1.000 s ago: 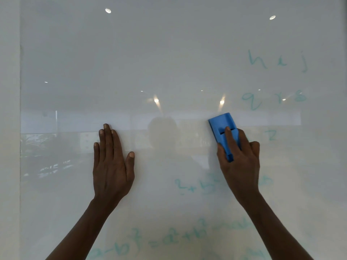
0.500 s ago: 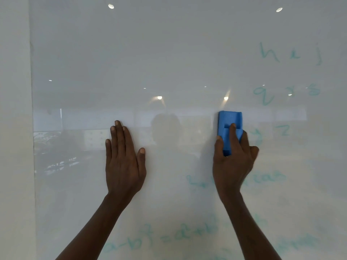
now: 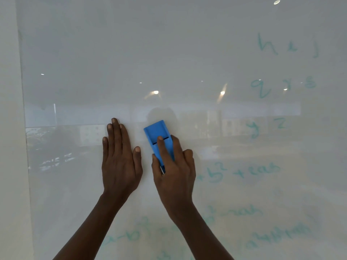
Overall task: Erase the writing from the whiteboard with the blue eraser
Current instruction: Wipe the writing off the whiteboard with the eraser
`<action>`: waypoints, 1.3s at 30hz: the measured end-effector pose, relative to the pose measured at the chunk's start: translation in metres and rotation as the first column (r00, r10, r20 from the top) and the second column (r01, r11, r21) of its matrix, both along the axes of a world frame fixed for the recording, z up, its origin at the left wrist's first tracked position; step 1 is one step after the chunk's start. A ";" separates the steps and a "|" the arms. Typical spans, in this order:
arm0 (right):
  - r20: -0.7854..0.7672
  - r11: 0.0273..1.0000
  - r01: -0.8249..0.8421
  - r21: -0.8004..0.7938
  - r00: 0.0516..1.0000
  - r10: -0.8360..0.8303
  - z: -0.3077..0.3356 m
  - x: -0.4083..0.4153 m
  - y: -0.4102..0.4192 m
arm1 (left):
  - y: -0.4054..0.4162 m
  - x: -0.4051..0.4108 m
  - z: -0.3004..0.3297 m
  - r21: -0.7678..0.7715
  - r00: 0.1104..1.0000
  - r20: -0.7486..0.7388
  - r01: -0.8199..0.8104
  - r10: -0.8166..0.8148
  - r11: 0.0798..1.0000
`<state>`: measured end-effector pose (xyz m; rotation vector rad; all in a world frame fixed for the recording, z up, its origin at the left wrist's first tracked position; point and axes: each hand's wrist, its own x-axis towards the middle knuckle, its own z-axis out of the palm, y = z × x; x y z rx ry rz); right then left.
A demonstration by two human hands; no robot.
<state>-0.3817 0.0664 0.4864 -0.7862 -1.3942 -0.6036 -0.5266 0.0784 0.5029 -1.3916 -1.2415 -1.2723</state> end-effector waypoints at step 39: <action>-0.380 0.981 0.120 -0.155 0.909 -0.171 -0.072 0.141 0.031 | -0.002 0.025 -0.069 -0.059 0.999 0.046 -0.010 0.012 0.998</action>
